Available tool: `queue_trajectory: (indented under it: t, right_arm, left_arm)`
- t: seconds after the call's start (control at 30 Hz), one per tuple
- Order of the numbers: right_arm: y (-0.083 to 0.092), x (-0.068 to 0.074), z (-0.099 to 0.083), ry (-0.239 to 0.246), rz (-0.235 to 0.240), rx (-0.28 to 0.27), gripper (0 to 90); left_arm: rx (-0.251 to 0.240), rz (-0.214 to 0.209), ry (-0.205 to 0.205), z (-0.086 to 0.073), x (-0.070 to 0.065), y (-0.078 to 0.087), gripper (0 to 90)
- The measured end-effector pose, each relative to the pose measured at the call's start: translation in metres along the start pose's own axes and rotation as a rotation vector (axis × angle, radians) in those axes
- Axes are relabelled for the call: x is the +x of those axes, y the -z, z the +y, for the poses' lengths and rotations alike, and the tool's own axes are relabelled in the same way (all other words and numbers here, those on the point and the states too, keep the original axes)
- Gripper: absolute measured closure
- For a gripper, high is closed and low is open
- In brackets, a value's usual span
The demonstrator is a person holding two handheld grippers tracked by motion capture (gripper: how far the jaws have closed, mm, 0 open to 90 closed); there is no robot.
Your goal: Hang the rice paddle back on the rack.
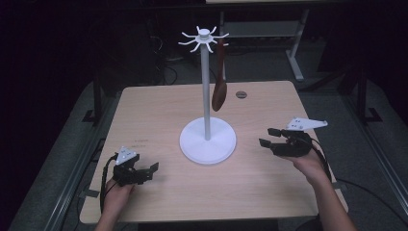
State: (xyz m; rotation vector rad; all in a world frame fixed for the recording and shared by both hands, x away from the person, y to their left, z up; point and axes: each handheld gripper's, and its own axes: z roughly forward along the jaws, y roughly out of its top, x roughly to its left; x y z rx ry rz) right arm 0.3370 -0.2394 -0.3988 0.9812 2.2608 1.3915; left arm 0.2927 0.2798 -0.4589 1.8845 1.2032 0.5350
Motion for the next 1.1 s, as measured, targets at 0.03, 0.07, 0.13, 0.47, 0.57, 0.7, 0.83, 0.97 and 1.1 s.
queue_trajectory:
  t: [0.03,0.07,0.13,0.47,0.57,0.7,0.83,0.97,1.1]
  right_arm:
    - [0.0,0.0,-0.004,-0.007,0.001,0.002,40.9]
    - [0.0,0.0,-0.007,-0.013,0.0,0.006,40.5]
    - [0.0,0.0,-0.015,-0.017,-0.007,0.017,40.1]
    - [0.004,-0.005,-0.053,-0.078,-0.058,0.048,38.9]
    - [0.004,-0.006,-0.064,-0.089,-0.067,0.066,38.5]
    - [0.003,-0.006,-0.071,-0.086,-0.075,0.093,38.4]
    - [0.001,-0.007,-0.072,-0.088,-0.07,0.102,38.3]
    - [0.002,-0.007,-0.073,-0.081,-0.069,0.106,38.3]
    - [0.002,-0.008,-0.073,-0.078,-0.069,0.1,38.0]
  left_arm:
    - [0.001,0.0,-0.004,0.0,0.0,0.0,12.6]
    - [0.0,-0.001,-0.004,0.0,0.0,0.0,12.7]
    - [0.0,-0.003,-0.005,0.0,0.0,0.0,12.7]
    - [-0.001,-0.009,-0.017,0.0,-0.002,0.001,12.6]
    - [0.0,-0.01,-0.021,0.0,-0.002,0.001,12.7]
    - [0.0,-0.013,-0.026,0.001,-0.003,0.001,12.7]
    - [0.005,-0.017,-0.029,0.001,-0.004,0.0,12.7]
    - [0.001,-0.019,-0.031,0.001,-0.004,-0.001,12.6]
    - [0.004,-0.018,-0.033,0.001,-0.004,-0.001,12.7]
